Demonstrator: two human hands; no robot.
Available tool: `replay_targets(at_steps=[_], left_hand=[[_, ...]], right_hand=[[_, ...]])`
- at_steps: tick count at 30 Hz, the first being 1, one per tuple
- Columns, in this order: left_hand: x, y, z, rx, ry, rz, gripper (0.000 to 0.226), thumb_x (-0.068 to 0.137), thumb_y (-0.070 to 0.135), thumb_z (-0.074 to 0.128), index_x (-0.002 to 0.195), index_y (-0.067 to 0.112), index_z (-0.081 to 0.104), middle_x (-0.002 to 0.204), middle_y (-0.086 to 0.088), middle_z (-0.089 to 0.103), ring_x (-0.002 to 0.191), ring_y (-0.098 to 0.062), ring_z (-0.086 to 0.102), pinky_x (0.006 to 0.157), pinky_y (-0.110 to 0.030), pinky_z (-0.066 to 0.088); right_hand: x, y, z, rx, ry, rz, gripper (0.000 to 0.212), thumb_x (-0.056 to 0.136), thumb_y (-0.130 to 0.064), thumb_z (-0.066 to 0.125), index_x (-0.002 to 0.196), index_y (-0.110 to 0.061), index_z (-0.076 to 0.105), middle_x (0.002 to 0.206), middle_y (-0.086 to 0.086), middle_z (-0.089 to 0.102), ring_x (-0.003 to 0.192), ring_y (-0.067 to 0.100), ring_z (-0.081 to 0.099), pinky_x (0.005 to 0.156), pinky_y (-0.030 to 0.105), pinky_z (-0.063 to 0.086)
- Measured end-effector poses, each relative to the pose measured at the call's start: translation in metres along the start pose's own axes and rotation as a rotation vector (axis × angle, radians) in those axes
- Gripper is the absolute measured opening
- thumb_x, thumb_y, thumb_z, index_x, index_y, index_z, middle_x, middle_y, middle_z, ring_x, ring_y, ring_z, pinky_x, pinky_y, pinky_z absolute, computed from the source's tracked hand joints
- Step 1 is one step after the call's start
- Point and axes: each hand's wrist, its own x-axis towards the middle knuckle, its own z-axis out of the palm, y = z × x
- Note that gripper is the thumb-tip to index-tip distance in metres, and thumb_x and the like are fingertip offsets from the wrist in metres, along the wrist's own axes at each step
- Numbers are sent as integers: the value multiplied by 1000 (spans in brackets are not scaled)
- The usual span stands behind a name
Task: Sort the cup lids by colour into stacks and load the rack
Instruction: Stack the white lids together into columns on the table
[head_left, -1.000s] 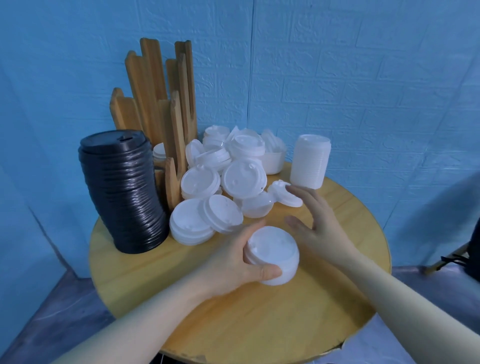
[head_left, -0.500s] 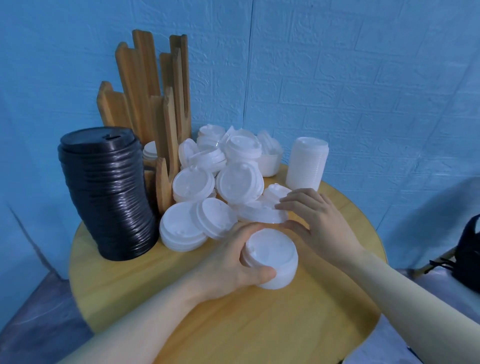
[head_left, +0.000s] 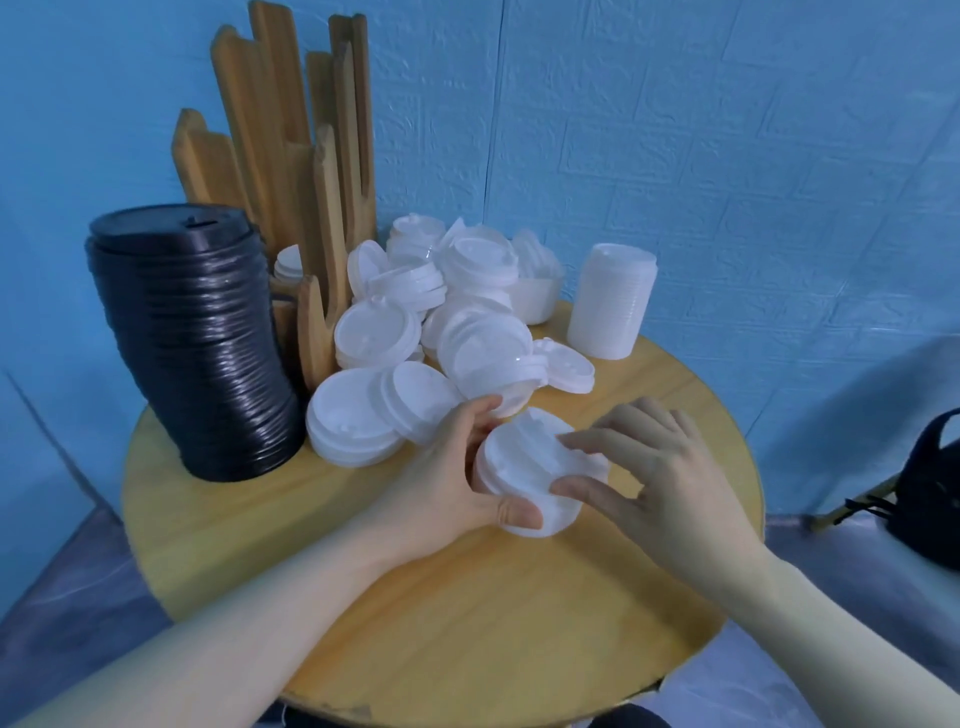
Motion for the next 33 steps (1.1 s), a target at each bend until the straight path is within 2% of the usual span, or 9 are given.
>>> replay_targets(at_steps=[3, 6, 8, 11, 15, 18, 23, 28, 33], left_hand=[[-1, 0, 0, 37, 17, -16, 111, 41, 60, 84, 137, 46, 31, 138, 26, 44, 130, 8, 42, 110, -21, 36], [-1, 3, -1, 113, 15, 5, 120, 43, 58, 88, 147, 35, 33, 144, 19, 41, 135, 1, 39, 113, -23, 34], [-2, 5, -1, 168, -3, 19, 116, 53, 43, 96, 148, 34, 31, 142, 19, 36, 135, 1, 34, 107, -12, 29], [-2, 4, -2, 199, 4, 35, 101, 62, 28, 94, 140, 40, 31, 138, 19, 37, 131, 2, 35, 98, -1, 27], [0, 4, -3, 198, 0, 48, 99, 62, 26, 95, 140, 39, 36, 142, 13, 40, 132, 0, 36, 103, -3, 27], [-1, 6, -5, 193, -28, 50, 102, 63, 28, 94, 147, 32, 36, 144, 13, 39, 135, -1, 34, 110, -14, 28], [0, 5, -10, 181, -95, 49, 101, 56, 34, 93, 140, 40, 39, 140, 17, 41, 133, 3, 37, 106, -5, 27], [0, 7, -12, 194, -129, 55, 104, 53, 36, 92, 143, 36, 39, 138, 19, 42, 131, 6, 37, 104, -4, 28], [-3, 11, -12, 135, -176, 53, 91, 53, 64, 77, 135, 49, 39, 140, 29, 33, 130, 21, 29, 108, -6, 27]], right_hand=[[-4, -7, 5, 221, -79, 59, 38, 89, -61, 52, 111, -35, 69, 115, -12, 56, 107, 11, 50, 89, 36, 42], [-5, -9, 6, 520, -227, 169, 31, 90, -58, 53, 113, -44, 68, 142, -16, 44, 135, 9, 38, 109, 21, 29], [-4, -8, 6, 700, -303, 242, 25, 90, -48, 58, 112, -44, 69, 145, -19, 40, 141, 2, 30, 110, 11, 24], [-4, -6, 9, 757, -307, 251, 24, 90, -39, 61, 112, -38, 70, 144, -16, 43, 140, 0, 31, 109, 10, 25], [-1, -4, 10, 728, -296, 283, 43, 84, -52, 59, 124, -36, 61, 142, -16, 45, 135, 2, 39, 102, 9, 31], [-1, -6, 11, 704, -284, 315, 50, 80, -57, 60, 125, -35, 60, 139, -17, 46, 132, 1, 41, 100, 8, 32], [-2, 3, 8, 770, -341, 258, 36, 84, -44, 63, 119, -34, 67, 137, -13, 49, 133, 5, 42, 103, 10, 30], [5, 14, 2, 848, -417, 270, 31, 82, -39, 68, 113, -34, 70, 134, -10, 51, 133, 8, 43, 105, 13, 31], [-3, 8, 4, 935, -402, 302, 29, 86, -35, 67, 114, -34, 69, 136, -18, 49, 135, 5, 41, 108, 15, 31]])
